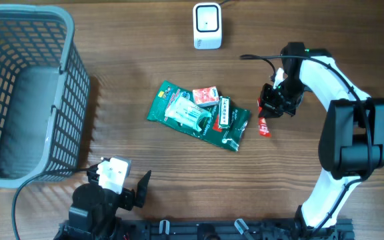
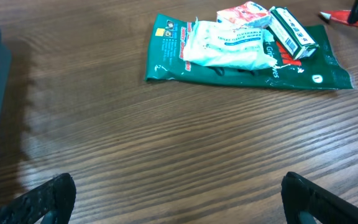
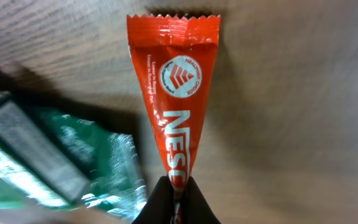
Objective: Scan the item barcode
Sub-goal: 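Grasp the red Nescafe stick on the table with the right gripper, then move the Nescafe stick down and release it near the front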
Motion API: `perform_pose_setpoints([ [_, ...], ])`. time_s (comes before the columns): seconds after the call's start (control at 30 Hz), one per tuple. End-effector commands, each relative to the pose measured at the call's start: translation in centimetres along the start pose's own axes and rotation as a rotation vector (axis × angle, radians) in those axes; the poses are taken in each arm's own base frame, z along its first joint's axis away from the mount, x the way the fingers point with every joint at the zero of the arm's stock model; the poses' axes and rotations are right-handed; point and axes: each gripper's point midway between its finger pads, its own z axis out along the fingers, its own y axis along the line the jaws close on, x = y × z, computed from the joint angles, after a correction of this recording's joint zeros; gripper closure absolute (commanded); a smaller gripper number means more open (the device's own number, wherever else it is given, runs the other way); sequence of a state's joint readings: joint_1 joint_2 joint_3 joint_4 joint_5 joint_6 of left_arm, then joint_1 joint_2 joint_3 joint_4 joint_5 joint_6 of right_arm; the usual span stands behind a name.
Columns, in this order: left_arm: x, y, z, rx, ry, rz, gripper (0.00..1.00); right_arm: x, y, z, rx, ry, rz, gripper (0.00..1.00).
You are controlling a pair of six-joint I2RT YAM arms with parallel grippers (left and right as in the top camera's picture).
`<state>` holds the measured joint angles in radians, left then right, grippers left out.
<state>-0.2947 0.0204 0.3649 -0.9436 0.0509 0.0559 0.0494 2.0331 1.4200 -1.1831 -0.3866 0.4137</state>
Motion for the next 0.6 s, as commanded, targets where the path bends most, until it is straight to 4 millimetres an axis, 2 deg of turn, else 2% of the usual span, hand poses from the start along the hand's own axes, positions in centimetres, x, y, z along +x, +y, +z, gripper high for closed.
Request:
perform_pose_setpoints([
  [0.0, 0.1, -0.1, 0.0, 0.005, 0.001, 0.015, 0.0, 4.7, 2.2, -0.9, -0.099, 0.235, 0.372, 0.96],
  [0.1, 0.1, -0.1, 0.0, 0.005, 0.001, 0.015, 0.0, 10.0, 3.1, -2.9, -0.121, 0.482, 0.472, 0.93],
  [0.13, 0.1, -0.1, 0.0, 0.005, 0.001, 0.015, 0.0, 10.2, 3.7, -3.2, -0.174, 0.499, 0.417, 0.91],
  [0.2, 0.1, -0.1, 0.0, 0.005, 0.001, 0.015, 0.0, 10.3, 4.3, -3.4, -0.226, 0.503, 0.342, 0.91],
  [0.33, 0.1, -0.1, 0.0, 0.005, 0.001, 0.015, 0.0, 10.3, 4.8, -3.6, -0.254, 0.515, 0.347, 0.91],
  [0.4, 0.1, -0.1, 0.0, 0.005, 0.001, 0.015, 0.0, 10.4, 5.8, -4.0, -0.315, 0.537, 0.36, 0.79],
  [0.47, 0.1, -0.1, 0.0, 0.005, 0.001, 0.015, 0.0, 9.3, 6.9, -4.0, -0.388, 0.505, 0.325, 0.75],
  [0.5, 0.1, -0.1, 0.0, 0.005, 0.001, 0.015, 0.0, 8.9, 7.4, -4.1, -0.427, 0.498, 0.312, 0.76],
  [0.57, 0.1, -0.1, 0.0, 0.005, 0.001, 0.015, 0.0, 8.1, 9.1, -4.7, -0.534, 0.485, 0.27, 0.93],
])
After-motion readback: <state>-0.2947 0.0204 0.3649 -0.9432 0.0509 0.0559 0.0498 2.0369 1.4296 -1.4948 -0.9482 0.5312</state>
